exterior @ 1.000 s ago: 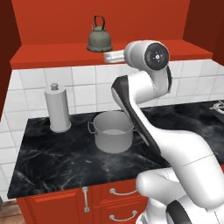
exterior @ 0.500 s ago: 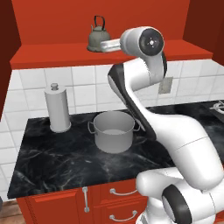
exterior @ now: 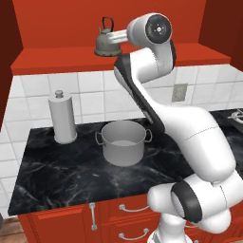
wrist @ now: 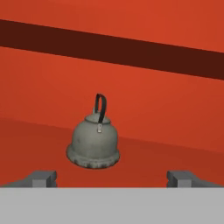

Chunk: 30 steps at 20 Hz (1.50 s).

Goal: Pick the kettle from the cabinet and place it on a stove burner. Then pick the pot from the counter and place it on another stove burner. Finally, turn both burners on.

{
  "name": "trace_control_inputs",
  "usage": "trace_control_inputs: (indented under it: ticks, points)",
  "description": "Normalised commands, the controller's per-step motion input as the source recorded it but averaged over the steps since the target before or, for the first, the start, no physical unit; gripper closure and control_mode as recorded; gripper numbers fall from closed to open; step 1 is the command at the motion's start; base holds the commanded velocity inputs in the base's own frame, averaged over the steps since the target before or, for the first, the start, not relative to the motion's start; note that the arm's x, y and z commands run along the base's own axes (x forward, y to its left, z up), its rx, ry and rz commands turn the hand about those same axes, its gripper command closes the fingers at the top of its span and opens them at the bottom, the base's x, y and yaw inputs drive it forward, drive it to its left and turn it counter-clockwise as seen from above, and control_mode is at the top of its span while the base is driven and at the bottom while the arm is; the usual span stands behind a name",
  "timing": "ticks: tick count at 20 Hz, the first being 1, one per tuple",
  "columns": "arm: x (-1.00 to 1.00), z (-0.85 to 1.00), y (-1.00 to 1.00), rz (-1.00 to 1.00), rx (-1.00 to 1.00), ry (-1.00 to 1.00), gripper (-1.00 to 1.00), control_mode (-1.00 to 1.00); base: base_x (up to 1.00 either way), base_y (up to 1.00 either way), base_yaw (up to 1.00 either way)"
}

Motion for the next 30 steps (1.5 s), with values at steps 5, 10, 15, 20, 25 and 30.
trace_control_inputs:
  ticks: [5, 10, 15, 20, 25, 30]
  points:
    - [0.45, 0.05, 0.12, 0.0, -0.01, 0.0, -1.0, -1.0, 0.0, 0.0, 0.0]
    - [0.37, -0.03, -0.03, 0.01, 0.0, 0.0, -1.0, -1.0, 0.0, 0.0, 0.0]
    - [0.24, 0.0, -0.14, 0.01, 0.03, 0.0, -1.0, -1.0, 0.0, 0.0, 0.0]
    - [0.22, 0.0, -0.03, 0.03, 0.02, 0.0, -1.0, -1.0, 0.0, 0.0, 0.0]
    - [0.3, 0.01, 0.0, 0.03, 0.0, 0.0, -1.0, -1.0, 0.0, 0.0, 0.0]
    - [0.31, 0.01, 0.0, 0.04, 0.0, -0.03, -1.0, -1.0, 0.0, 0.0, 0.0]
